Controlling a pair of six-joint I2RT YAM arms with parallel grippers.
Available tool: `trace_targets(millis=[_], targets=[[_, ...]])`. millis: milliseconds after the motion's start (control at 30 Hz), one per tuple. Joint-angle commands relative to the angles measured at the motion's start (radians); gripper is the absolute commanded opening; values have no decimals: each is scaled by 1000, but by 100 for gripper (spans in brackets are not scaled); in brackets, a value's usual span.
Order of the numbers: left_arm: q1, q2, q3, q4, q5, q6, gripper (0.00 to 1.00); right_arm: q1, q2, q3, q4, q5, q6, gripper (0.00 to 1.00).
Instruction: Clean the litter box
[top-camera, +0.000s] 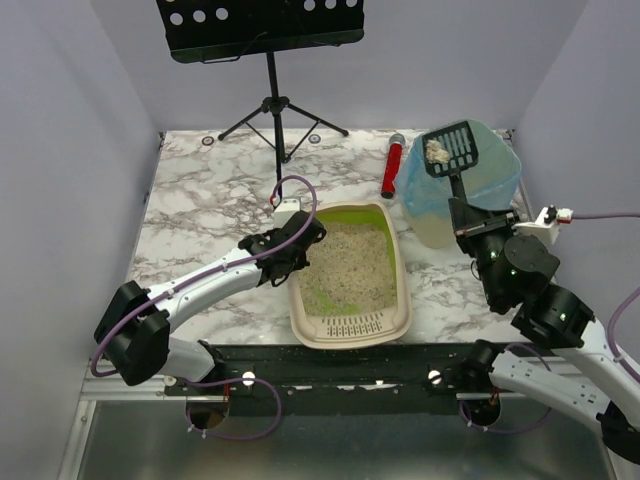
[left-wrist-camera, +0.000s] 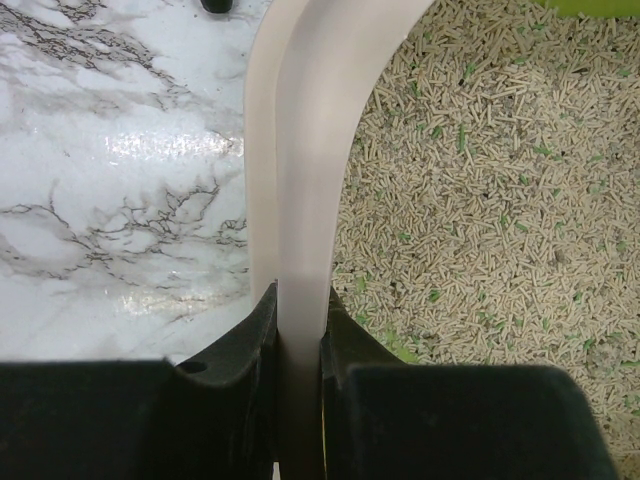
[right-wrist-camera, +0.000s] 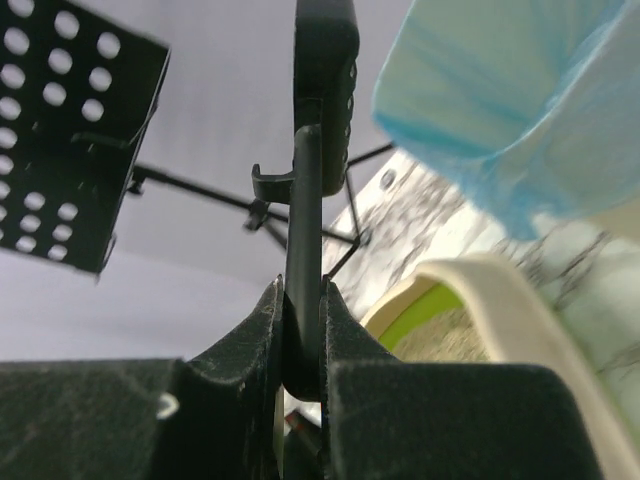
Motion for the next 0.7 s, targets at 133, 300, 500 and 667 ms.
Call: trace_targets(millis=[133, 300, 500, 667], targets=[[-5, -44, 0, 69, 72, -46, 0, -4, 4, 20, -30, 481, -145, 1], [-5, -29, 9, 66, 68, -43, 0, -18, 117, 50, -28, 584, -309, 1], [-5, -7, 20, 55, 62, -38, 0, -39, 321, 135, -27, 528, -555, 1], [-5, -10, 20, 51, 52, -35, 0, -41, 423, 193, -24, 376, -783, 3]])
